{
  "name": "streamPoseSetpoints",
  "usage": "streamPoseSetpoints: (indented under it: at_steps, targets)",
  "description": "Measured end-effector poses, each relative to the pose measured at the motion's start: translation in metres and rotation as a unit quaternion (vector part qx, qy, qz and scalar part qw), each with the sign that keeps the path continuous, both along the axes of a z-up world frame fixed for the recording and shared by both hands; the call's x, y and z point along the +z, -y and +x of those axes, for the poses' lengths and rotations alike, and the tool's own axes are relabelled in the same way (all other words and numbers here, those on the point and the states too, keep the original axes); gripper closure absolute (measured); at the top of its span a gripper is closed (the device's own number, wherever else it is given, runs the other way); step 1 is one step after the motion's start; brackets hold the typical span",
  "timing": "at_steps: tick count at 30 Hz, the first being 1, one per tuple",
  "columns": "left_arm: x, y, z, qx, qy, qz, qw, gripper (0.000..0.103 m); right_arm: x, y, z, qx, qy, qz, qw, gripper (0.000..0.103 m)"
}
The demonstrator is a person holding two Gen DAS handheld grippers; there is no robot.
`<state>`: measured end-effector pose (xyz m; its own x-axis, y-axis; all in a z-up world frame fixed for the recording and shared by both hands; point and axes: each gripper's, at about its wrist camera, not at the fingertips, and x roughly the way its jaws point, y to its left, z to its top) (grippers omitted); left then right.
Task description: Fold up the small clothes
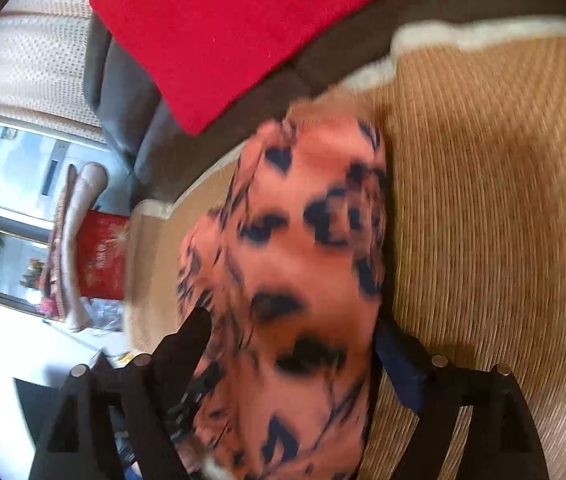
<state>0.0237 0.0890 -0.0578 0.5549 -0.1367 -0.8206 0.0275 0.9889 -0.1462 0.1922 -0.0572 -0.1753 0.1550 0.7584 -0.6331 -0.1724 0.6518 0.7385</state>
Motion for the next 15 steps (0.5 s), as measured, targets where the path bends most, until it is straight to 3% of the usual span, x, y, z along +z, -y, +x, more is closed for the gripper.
streamPoseSetpoints:
  at_steps: [1,2,6,7,8,9,11,13,15]
  targets:
    - [0.0,0.0,0.001,0.001,0.001,-0.001,1.0,0.029,-0.008,-0.001,0.008,0.0,-0.01,-0.001,1.0,0.035]
    - [-0.001,0.0,0.003,0.002,0.001,-0.002,1.0,0.029,-0.014,-0.001,0.015,-0.004,-0.017,-0.018,1.0,0.054]
    - [0.001,-0.005,0.005,0.01,-0.01,-0.01,0.9998,0.029,0.005,0.001,0.006,-0.001,-0.001,-0.041,0.999,0.058]
    - [0.004,-0.008,0.004,0.018,-0.012,-0.019,0.9996,0.029,0.011,0.005,0.0,-0.004,0.008,-0.037,0.999,0.057]
    - [0.006,-0.012,0.002,0.026,-0.009,-0.023,0.9994,0.029,0.015,0.01,-0.009,-0.008,0.025,-0.038,0.999,0.043]
    - [0.009,-0.014,-0.002,0.033,-0.003,-0.025,0.9991,0.029,0.013,0.009,-0.012,-0.013,0.03,-0.048,0.998,0.037]
    - [0.013,-0.015,-0.01,0.031,0.002,-0.023,0.9993,0.029,0.009,0.02,-0.024,-0.011,0.019,-0.018,1.0,0.036]
    - [0.016,-0.019,-0.019,0.037,0.01,-0.024,0.999,0.029,0.019,0.035,-0.05,-0.018,0.025,0.037,0.999,0.03]
    - [0.018,-0.025,-0.028,0.042,0.014,-0.036,0.9984,0.029,0.026,0.048,-0.079,-0.022,0.054,0.102,0.993,0.012]
